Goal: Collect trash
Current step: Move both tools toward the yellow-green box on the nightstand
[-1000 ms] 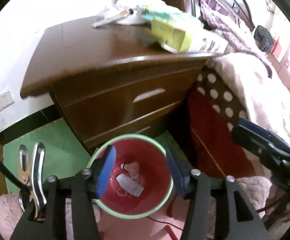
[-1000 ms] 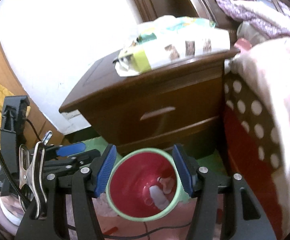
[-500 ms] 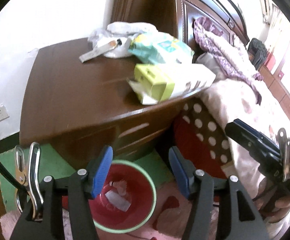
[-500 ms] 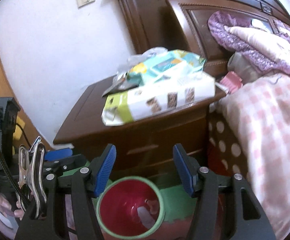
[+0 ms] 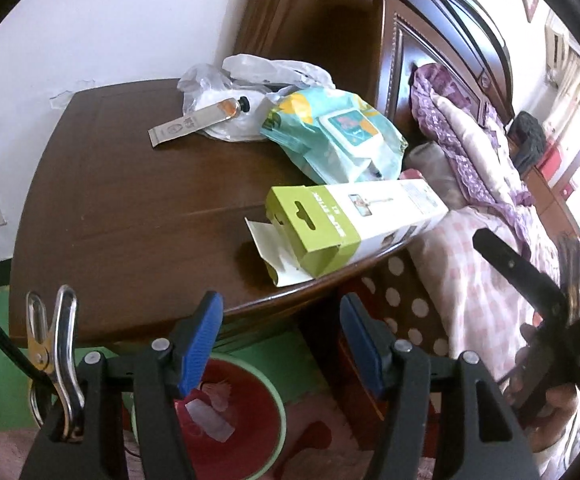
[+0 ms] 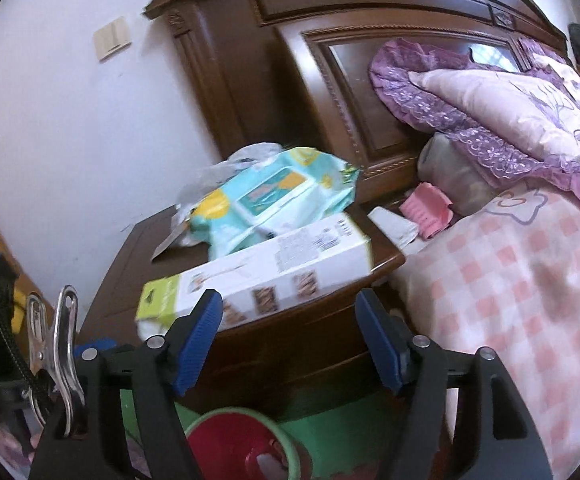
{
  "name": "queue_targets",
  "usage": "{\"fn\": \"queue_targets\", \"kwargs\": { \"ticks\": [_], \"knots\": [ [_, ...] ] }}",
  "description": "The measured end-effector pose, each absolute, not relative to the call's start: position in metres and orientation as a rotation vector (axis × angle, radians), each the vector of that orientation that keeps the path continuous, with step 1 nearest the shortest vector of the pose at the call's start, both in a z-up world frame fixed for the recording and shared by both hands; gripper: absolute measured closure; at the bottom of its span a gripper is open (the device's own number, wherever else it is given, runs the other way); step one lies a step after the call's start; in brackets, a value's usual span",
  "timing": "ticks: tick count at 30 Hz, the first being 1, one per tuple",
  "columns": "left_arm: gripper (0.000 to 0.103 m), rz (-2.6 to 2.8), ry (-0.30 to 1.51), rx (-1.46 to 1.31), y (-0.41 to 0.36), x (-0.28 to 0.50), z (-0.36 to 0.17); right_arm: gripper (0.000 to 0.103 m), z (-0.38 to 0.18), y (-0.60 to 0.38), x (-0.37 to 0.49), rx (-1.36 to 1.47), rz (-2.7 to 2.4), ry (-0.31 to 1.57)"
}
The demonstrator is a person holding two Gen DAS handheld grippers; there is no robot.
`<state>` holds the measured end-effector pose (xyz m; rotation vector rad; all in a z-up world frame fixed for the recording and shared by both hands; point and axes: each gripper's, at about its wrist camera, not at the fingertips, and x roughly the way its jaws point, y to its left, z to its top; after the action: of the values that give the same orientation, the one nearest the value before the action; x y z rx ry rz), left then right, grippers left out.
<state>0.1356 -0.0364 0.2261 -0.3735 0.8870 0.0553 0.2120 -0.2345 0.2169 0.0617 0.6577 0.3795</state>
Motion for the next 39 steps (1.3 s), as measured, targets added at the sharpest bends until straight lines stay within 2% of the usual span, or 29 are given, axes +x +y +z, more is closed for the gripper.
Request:
{"fn": "queue_targets", "kwargs": {
  "ticks": [6,14,39],
  "knots": [
    [0.039,0.089,0.891,-0.358,-0.035,0.122,0.23,0.032,0.22,-0.246,0.229,0.067,0.367,0.666],
    [0.039,0.133,0.911,-0.347,-0.022,0.093,0.229,0.032,0.224,-0.256,0.209,0.084,0.382,0.632],
    [0.039,0.084,0.79,-0.241,-0.031,0.015,0.31,0.032,0.259,-0.198,0.152,-0.061,0.435,0.581]
  ]
}}
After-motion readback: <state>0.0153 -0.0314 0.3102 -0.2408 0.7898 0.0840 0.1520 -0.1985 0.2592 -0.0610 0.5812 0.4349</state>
